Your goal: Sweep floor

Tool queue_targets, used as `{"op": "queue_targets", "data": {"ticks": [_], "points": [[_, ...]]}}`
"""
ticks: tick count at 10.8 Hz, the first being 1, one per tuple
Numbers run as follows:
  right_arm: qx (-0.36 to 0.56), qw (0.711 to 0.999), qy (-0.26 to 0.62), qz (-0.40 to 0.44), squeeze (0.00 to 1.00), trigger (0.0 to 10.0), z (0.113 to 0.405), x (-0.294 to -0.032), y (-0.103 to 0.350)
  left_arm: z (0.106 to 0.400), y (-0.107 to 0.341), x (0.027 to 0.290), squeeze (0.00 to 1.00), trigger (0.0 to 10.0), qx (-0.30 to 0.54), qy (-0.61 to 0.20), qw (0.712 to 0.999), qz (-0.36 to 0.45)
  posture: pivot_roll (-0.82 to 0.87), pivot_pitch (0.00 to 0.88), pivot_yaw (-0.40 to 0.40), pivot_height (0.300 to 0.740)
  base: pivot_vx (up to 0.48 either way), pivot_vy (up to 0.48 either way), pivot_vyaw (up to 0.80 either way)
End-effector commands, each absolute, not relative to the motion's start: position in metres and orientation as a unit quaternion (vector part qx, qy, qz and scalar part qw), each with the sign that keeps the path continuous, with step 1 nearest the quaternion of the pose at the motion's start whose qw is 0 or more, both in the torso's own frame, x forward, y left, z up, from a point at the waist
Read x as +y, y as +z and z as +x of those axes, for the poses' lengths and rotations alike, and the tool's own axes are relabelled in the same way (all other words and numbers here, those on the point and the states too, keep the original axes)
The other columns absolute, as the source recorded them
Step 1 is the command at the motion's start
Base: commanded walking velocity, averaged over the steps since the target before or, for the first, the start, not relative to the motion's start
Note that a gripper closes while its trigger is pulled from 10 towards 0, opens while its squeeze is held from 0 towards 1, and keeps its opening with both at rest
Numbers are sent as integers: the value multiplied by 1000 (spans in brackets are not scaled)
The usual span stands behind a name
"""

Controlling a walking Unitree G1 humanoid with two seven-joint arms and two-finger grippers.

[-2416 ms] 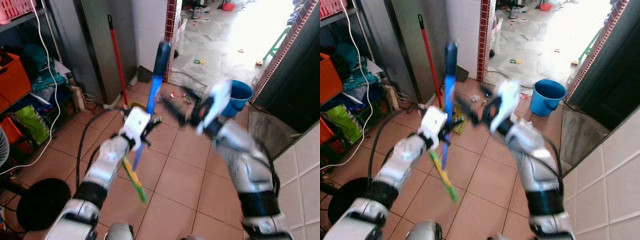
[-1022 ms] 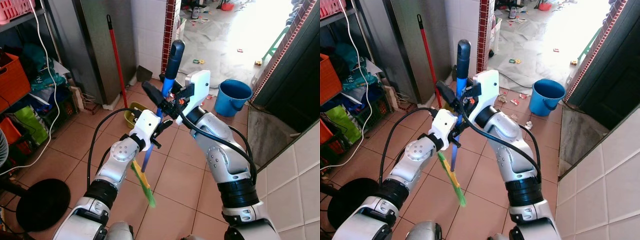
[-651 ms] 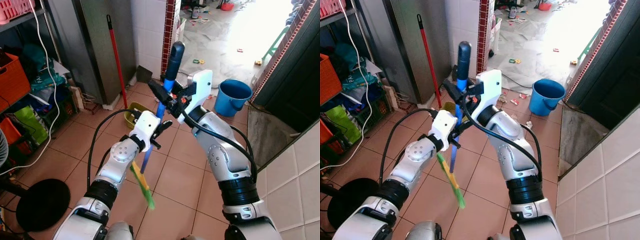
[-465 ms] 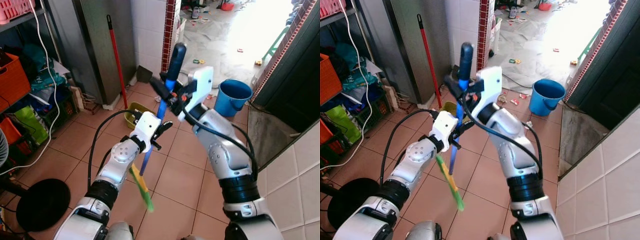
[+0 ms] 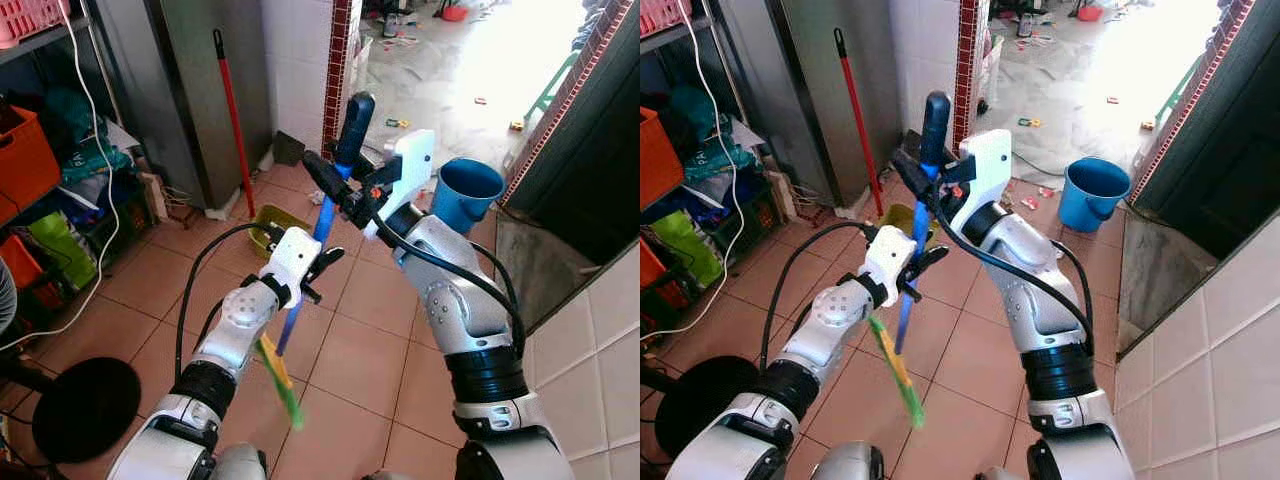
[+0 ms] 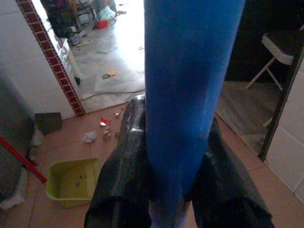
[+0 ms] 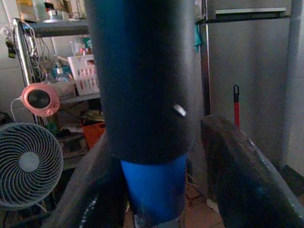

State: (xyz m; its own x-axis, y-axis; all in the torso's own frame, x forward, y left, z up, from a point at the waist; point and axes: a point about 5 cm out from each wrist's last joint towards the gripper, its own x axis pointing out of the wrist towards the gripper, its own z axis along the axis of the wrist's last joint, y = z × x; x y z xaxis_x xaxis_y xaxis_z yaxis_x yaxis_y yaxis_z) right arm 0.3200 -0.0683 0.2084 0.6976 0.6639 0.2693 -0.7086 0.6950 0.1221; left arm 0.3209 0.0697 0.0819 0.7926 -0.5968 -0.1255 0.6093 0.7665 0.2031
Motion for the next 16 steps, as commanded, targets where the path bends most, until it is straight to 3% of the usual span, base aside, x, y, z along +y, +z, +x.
{"op": "queue_targets", "data": {"ticks": [1,3,4,5,11,12,13,15,16], "points": [[-123,913,374,103,1000,10000,320,-71,220,326,94,69,0,0,-1,-319,940,123,-3,0,-24,740,0,0,0],[-121,913,375,102,1000,10000,320,-74,220,326,93,69,0,0,0,-318,940,122,-5,0,-25,740,0,0,0],[-120,912,378,105,776,3373,320,-74,220,326,92,68,0,0,1,-318,940,122,-6,0,-25,740,0,0,0],[-119,911,379,109,0,0,319,-74,219,326,92,68,0,0,1,-319,940,122,-7,0,-24,740,0,0,0],[-92,907,399,101,0,0,315,-69,208,326,91,67,0,0,1,-321,939,124,-7,0,-28,740,0,0,0],[-89,909,395,103,0,4314,314,-69,207,326,91,67,0,0,1,-321,939,124,-7,0,-28,740,0,0,0],[-87,909,394,103,1000,10000,314,-68,205,326,91,67,0,0,2,-321,939,124,-7,0,-28,740,0,0,0],[-90,911,391,101,1000,10000,314,-68,206,325,90,66,0,0,2,-323,938,124,-8,0,-29,740,0,0,0],[-89,912,388,102,529,9176,316,-69,206,325,89,66,0,0,2,-324,938,123,-8,0,-29,740,0,0,0]]}}
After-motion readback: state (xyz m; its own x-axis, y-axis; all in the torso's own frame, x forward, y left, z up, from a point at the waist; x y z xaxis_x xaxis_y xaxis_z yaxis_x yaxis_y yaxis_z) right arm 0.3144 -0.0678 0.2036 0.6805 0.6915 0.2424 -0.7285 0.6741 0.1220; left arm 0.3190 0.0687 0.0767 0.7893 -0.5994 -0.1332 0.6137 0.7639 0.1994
